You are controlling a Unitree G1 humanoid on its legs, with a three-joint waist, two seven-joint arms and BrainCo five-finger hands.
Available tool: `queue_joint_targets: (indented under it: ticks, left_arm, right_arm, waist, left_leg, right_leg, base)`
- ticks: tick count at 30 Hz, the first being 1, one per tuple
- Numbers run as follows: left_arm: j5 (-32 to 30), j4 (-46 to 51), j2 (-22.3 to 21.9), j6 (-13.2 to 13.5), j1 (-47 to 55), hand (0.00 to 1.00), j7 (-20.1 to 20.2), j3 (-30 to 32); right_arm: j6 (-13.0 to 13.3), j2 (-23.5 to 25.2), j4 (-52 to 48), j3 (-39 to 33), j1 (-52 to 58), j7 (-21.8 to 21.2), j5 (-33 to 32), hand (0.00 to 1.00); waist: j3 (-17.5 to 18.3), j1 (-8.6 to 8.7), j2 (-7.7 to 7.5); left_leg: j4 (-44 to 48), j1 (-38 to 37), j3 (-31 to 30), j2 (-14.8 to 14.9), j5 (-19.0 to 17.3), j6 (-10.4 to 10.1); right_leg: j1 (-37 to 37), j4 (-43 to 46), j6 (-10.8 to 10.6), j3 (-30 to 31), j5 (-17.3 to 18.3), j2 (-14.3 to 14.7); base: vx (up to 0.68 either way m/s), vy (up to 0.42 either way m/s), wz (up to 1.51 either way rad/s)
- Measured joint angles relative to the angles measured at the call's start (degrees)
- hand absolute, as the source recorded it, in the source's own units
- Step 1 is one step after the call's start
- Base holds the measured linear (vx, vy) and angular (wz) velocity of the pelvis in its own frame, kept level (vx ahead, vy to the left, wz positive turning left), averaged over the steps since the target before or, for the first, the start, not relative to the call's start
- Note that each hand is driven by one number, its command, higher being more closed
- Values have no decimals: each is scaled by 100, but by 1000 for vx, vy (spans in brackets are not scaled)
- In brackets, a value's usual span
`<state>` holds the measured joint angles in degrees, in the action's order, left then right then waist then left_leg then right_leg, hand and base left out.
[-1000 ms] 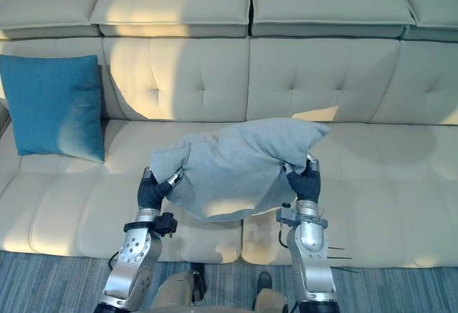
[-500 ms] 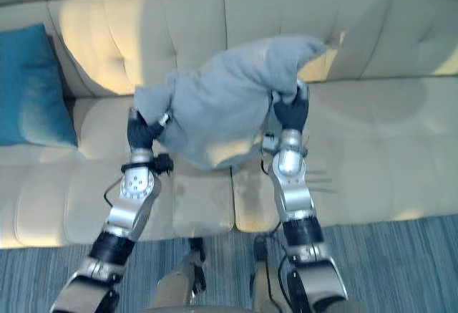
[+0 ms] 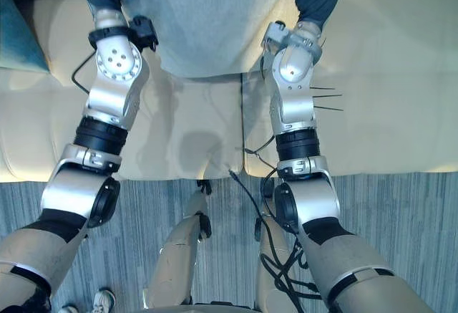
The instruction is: Pick up cushions and gather them together orderly.
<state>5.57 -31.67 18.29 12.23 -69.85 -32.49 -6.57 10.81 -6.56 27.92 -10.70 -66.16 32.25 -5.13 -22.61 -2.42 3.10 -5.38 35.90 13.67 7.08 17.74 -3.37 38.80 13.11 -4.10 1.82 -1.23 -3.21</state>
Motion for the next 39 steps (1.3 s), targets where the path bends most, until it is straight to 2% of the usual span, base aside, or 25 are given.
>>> queue_joint_targets:
  ticks: [5, 9, 15, 17, 20, 23, 24, 26, 27, 29, 30, 32, 36, 39]
  left_arm:
    - [113, -36, 0, -5, -43, 0, 16, 235]
    - [262, -192, 399, -54, 27, 0, 349, 312]
    - [761, 104, 1351, -68, 1004, 0, 756, 1109]
    - [813, 385, 1504, -53, 1468, 0, 841, 1293]
    - [950, 731, 1501, -46, 2269, 0, 1007, 1389]
    - [1022, 1249, 1258, 23, 3217, 0, 1156, 1395]
    - [1032, 1484, 1005, 99, 3778, 0, 1250, 1402]
    - [1067, 1604, 327, 148, 4803, 0, 1490, 1389]
    - [1047, 1579, -264, 122, 5698, 0, 1706, 1334]
    - [824, 1311, -806, 2, 6716, 0, 2014, 1298]
    - [749, 1202, -867, -37, 6930, 0, 2080, 1290]
    - [436, 588, -992, -163, 7570, 0, 2348, 1299]
    - [-75, -745, -1010, -228, 8138, 0, 2678, 1420]
    - [-240, -1320, -1015, -321, 8241, 0, 2804, 1468]
  right_arm:
    - [-22, -116, -13, -12, -1, -122, -352, 0]
    - [-114, -549, -190, -5, 120, -256, -386, 0]
    - [-106, -1697, -1210, -10, 983, -829, -800, 0]
    - [-70, -1980, -1457, -4, 1317, -1054, -906, 0]
    - [-5, -2126, -1615, 11, 1897, -1385, -1167, 0]
    - [5, -2123, -1895, 46, 2681, -1613, -1292, 0]
    - [9, -2082, -2077, 110, 3203, -1696, -1296, 0]
    - [1, -1900, -2253, 248, 4206, -1933, -1257, 0]
    - [-11, -1542, -2255, 257, 4996, -2121, -1205, 0]
    - [-40, -1097, -2182, 257, 5956, -2366, -773, 0]
    - [-54, -994, -2110, 263, 6157, -2422, -668, 0]
    - [-127, -706, -1561, 267, 6793, -2620, -182, 0]
    - [-246, -584, -131, 280, 7472, -2918, 632, 0]
    - [-264, -623, 730, 252, 7509, -3005, 995, 0]
  waist:
    - [0, 11, 1]
    - [-1, -18, 2]
    - [0, -15, 1]
    - [0, -12, 0]
    - [2, 7, -1]
    - [14, 2, -3]
    - [15, -1, -5]
    - [20, 3, -9]
    - [41, 6, -17]
    - [58, -12, -33]
    - [113, -15, -43]
    - [557, -13, -39]
    - [1260, -7, -115]
    - [1492, 7, -136]
  left_leg:
    - [-1, 4, 5, 50, -1, -2]
    - [-3, 20, 31, 82, -17, -17]
    - [-4, -68, 72, 92, -21, -20]
    - [-4, -127, 81, 94, -20, -18]
    - [-5, -267, 85, 99, -50, -21]
    - [-4, -392, 126, 106, -175, 102]
    - [-4, -455, 124, 104, -186, 118]
    - [-3, -624, 108, 82, -207, 147]
    - [-2, -794, 70, 68, -255, 151]
    - [-2, -1109, 30, 57, -351, 139]
    - [-2, -1179, 23, 52, -393, 129]
    - [-2, -1362, -45, 3, -423, 131]
    - [-3, -2112, -123, -41, -630, 77]
    - [-6, -2420, -173, -54, -724, 56]
  right_leg:
    - [55, 70, 9, 15, 6, 7]
    - [70, 109, 40, -20, 42, 26]
    - [73, 306, 34, -20, 147, 6]
    - [37, 335, 37, -20, 149, 8]
    - [-108, 355, 55, -34, 184, 6]
    - [-215, 354, 53, -33, 221, 10]
    - [-289, 351, 50, -35, 241, 0]
    - [-479, 347, 25, -53, 307, -25]
    - [-671, 352, 40, -116, 376, -48]
    - [-1011, 372, 42, -185, 510, -64]
    - [-1079, 372, 45, -194, 536, -65]
    - [-1320, 341, 41, -304, 643, -92]
    - [-2251, 26, 10, -395, 787, -92]
    - [-2620, -196, 5, -418, 815, -96]
  base:
    - [60, -37, -4]
    - [11, -34, 3]
    - [2, -42, 2]
    - [4, -50, -2]
    - [5, -70, 2]
    - [-4, -66, -2]
    - [11, -51, 4]
    - [42, -86, 14]
    - [61, -108, 19]
    - [59, -110, 18]
    - [60, -87, 15]
    - [104, -62, 20]
    - [116, -51, 15]
    - [40, -8, 2]
